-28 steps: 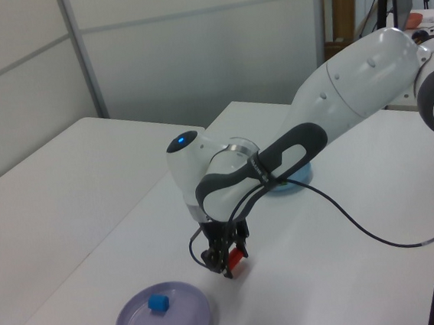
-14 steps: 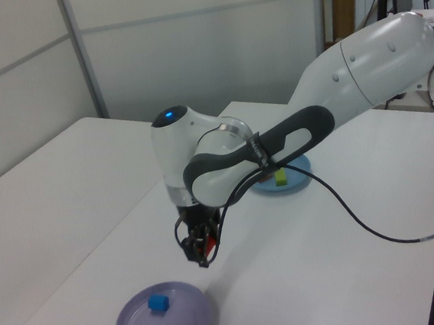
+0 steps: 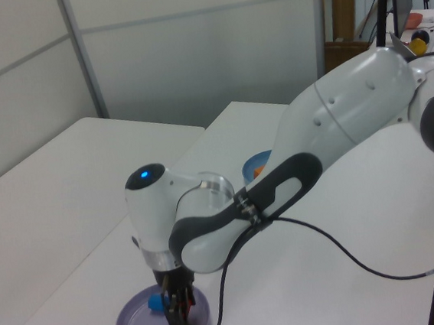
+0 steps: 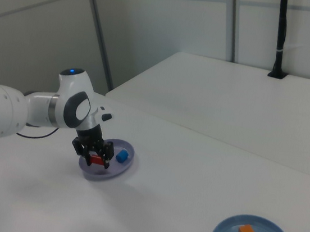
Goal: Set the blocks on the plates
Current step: 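Carry the red block onto the lavender plate and release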
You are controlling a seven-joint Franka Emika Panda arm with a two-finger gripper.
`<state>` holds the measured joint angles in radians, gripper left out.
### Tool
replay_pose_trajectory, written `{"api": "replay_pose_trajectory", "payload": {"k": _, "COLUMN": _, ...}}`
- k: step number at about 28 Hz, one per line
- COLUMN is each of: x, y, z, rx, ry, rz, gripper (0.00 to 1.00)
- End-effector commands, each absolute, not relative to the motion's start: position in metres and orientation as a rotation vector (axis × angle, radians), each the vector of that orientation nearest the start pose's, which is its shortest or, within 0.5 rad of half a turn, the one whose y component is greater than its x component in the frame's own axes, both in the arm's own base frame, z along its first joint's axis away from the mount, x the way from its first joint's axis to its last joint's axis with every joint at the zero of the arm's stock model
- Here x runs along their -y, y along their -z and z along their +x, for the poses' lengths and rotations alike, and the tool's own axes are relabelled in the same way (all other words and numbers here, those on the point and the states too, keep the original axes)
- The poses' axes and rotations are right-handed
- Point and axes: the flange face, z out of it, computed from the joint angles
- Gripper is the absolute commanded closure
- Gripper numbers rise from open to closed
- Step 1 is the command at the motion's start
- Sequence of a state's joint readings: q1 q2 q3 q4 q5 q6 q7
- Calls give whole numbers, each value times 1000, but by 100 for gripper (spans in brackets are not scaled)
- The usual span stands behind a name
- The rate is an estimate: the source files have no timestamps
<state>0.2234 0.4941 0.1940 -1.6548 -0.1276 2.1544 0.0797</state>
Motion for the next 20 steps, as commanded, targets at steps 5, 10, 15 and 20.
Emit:
{"api": "replay_pose_trajectory", "payload": {"k": 5, "x": -264, "y": -326, "z": 645, "rx": 635, "ry": 159, "rz": -3055, "gripper": 3}}
{"api": "replay_pose_trajectory", "payload": {"k": 10, "x": -263, "y": -326, "z": 645, "rx": 639, "ry": 162, "rz": -3060, "gripper": 0}}
{"api": "replay_pose_trajectory", "payload": {"k": 15, "x": -251, "y": -351, "z": 646, "rx": 577, "ry": 176, "rz": -3071, "gripper": 0}}
{"api": "replay_pose_trajectory", "payload": {"k": 20, "x": -212, "y": -385, "z": 650, "rx": 482, "ry": 144, "rz": -3142, "gripper": 0}}
